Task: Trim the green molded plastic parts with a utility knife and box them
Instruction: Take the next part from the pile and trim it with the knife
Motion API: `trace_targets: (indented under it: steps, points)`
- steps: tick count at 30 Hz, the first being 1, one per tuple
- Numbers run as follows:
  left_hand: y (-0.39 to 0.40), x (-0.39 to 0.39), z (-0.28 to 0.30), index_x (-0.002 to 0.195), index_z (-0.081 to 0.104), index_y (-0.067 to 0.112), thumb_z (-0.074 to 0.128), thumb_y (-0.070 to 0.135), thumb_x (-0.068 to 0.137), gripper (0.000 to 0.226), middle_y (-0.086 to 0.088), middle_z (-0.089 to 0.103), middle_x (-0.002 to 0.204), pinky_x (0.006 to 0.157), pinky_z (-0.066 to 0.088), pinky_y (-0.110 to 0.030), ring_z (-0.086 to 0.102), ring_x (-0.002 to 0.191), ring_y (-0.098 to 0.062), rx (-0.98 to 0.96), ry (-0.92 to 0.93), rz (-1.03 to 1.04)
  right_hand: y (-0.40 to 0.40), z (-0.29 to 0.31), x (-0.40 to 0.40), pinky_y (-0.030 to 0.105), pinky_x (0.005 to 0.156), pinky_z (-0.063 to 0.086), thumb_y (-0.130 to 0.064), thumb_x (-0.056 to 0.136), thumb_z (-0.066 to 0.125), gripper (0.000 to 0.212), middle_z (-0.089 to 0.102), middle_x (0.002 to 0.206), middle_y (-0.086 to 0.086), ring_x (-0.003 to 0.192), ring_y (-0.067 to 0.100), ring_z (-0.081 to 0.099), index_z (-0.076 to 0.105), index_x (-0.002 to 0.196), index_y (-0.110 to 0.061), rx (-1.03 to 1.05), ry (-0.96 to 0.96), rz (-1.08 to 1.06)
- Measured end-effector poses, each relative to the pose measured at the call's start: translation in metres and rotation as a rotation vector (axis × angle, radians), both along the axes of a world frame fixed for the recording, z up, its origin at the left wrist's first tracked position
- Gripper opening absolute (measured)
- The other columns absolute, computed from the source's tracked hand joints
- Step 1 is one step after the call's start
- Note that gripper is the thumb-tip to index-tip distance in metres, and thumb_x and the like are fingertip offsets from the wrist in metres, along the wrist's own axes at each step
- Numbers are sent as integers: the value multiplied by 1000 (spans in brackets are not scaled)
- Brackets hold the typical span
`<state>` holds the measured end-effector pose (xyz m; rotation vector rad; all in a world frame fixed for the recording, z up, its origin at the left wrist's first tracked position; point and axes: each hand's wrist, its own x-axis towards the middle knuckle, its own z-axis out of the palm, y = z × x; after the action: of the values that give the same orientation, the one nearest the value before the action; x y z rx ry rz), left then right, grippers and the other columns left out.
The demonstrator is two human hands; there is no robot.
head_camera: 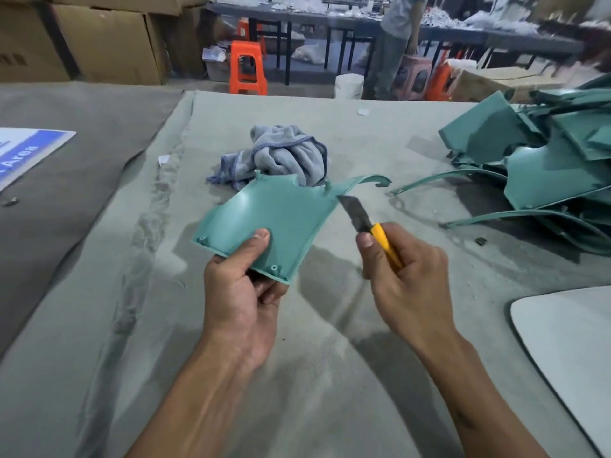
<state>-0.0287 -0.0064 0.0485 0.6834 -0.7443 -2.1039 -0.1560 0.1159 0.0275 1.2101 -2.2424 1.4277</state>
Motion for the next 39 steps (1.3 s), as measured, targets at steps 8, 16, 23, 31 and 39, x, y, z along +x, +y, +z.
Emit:
trace_targets:
  steps: [8, 16, 23, 31, 39]
  points:
    - [4, 1, -1, 87, 65, 19, 61, 7, 89, 13, 6, 55, 62, 37, 27, -17, 37, 37, -3, -60, -16, 9, -2, -8, 8, 25, 46, 30, -33, 105, 56, 30, 41, 57, -7, 47, 13, 43, 59, 82, -15, -73, 128, 219]
    - [-4, 5, 1, 59, 69, 20, 59, 5, 87, 33, 9, 47, 45, 39, 25, -18, 34, 31, -4, -11, 12, 42, 10, -9, -35, 52, 57, 50, -50, 100, 54, 48, 58, 64, 15, 57, 38, 54, 56, 79, -7, -102, -297, -265]
    - [-6, 4, -5, 88, 77, 18, 70, 5, 64, 28, 2, 75, 82, 52, 55, -24, 70, 69, -15, -125, 6, -32, -4, 13, 2, 25, 40, 35, -67, 73, 84, 50, 61, 61, 15, 37, 21, 43, 72, 71, -19, -418, -920, 277]
    - [15, 1, -6, 109, 75, 23, 73, 35, 81, 31, -5, 72, 103, 55, 53, -32, 68, 80, -18, -152, 36, -319, -14, 14, 25, 25, 40, 37, -21, 97, 74, 37, 56, 53, 1, 38, 16, 44, 68, 61, -21, -681, -885, 100]
    - [20, -7, -7, 90, 83, 13, 76, 14, 75, 16, -17, 77, 104, 63, 61, -30, 77, 89, -32, 70, 22, -196, -11, 11, 19, 28, 39, 39, -59, 90, 73, 56, 56, 56, 15, 39, 23, 47, 57, 68, -10, -392, -700, 210]
